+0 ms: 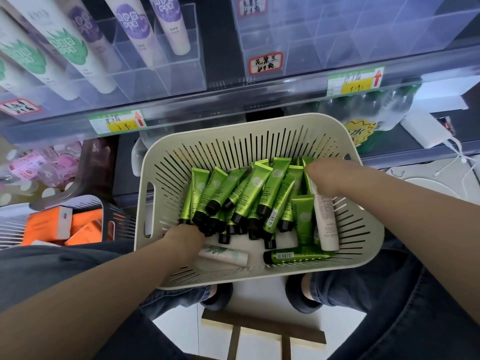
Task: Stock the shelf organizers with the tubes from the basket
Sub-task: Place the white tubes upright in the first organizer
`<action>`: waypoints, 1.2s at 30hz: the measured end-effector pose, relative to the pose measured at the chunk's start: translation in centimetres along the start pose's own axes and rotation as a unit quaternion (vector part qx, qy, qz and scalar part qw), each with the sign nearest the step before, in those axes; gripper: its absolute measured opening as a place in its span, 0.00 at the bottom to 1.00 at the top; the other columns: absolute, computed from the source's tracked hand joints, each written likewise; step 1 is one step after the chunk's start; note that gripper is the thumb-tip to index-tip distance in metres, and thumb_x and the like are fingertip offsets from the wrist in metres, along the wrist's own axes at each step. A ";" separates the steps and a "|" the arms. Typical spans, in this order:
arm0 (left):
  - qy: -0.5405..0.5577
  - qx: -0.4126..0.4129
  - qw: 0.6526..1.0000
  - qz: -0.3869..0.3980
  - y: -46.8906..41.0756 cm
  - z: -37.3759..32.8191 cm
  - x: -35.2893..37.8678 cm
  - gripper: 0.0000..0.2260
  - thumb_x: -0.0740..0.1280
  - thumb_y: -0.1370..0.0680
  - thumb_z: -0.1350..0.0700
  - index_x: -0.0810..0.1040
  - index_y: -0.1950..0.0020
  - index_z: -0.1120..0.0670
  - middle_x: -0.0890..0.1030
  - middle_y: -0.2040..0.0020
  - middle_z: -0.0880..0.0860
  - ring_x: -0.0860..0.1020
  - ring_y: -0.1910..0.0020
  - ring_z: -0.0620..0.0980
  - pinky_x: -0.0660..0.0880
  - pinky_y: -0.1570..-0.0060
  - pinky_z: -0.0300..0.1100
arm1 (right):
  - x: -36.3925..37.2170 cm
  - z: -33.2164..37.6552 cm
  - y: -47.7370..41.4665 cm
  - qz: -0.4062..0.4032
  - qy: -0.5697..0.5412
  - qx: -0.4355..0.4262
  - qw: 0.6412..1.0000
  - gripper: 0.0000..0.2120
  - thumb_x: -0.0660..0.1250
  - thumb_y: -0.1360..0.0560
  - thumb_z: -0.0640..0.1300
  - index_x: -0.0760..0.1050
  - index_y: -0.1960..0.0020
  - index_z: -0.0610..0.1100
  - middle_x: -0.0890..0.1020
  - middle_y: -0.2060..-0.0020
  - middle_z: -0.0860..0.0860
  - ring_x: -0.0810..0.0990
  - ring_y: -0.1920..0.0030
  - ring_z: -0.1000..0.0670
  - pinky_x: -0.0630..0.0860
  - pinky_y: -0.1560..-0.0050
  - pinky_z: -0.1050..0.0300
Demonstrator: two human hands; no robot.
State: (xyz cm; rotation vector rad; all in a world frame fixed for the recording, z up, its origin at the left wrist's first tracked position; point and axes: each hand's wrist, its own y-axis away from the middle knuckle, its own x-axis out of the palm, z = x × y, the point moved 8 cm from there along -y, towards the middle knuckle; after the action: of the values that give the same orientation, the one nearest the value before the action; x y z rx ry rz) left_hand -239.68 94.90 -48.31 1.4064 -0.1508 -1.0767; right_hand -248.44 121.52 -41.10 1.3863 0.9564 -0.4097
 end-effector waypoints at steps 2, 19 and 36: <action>0.000 0.000 1.000 -0.004 -0.2 0.0 0.1 0.14 0.58 0.21 0.63 0.72 0.36 0.59 0.75 0.38 0.57 0.75 0.39 0.56 0.75 0.43 0.49 | 0.1 0.0 0.0 0.000 -0.002 0.001 1.000 0.08 0.65 0.27 0.36 0.74 0.47 0.39 0.77 0.54 0.46 0.79 0.52 0.45 0.75 0.56 0.55; -0.035 0.067 0.997 -0.036 -1.3 -2.4 -0.1 0.18 0.58 0.22 0.67 0.69 0.33 0.59 0.75 0.38 0.58 0.75 0.41 0.58 0.74 0.46 0.50 | -0.7 -0.6 -0.3 -0.036 -0.055 0.010 0.998 0.13 0.64 0.24 0.46 0.66 0.65 0.44 0.71 0.68 0.50 0.73 0.65 0.50 0.68 0.66 0.58; 0.016 0.077 0.997 0.012 -1.7 -2.8 0.6 0.16 0.57 0.20 0.62 0.66 0.32 0.62 0.72 0.35 0.60 0.72 0.37 0.59 0.71 0.39 0.51 | -0.8 -1.2 0.1 -0.025 -0.117 0.082 0.989 0.08 0.61 0.29 0.31 0.68 0.65 0.40 0.71 0.68 0.47 0.71 0.68 0.50 0.64 0.74 0.62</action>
State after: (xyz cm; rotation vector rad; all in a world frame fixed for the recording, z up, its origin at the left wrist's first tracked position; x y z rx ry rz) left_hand -238.38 96.86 -50.66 1.5546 -0.2307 -1.0386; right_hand -249.22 122.46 -40.31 1.4283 0.7775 -0.6863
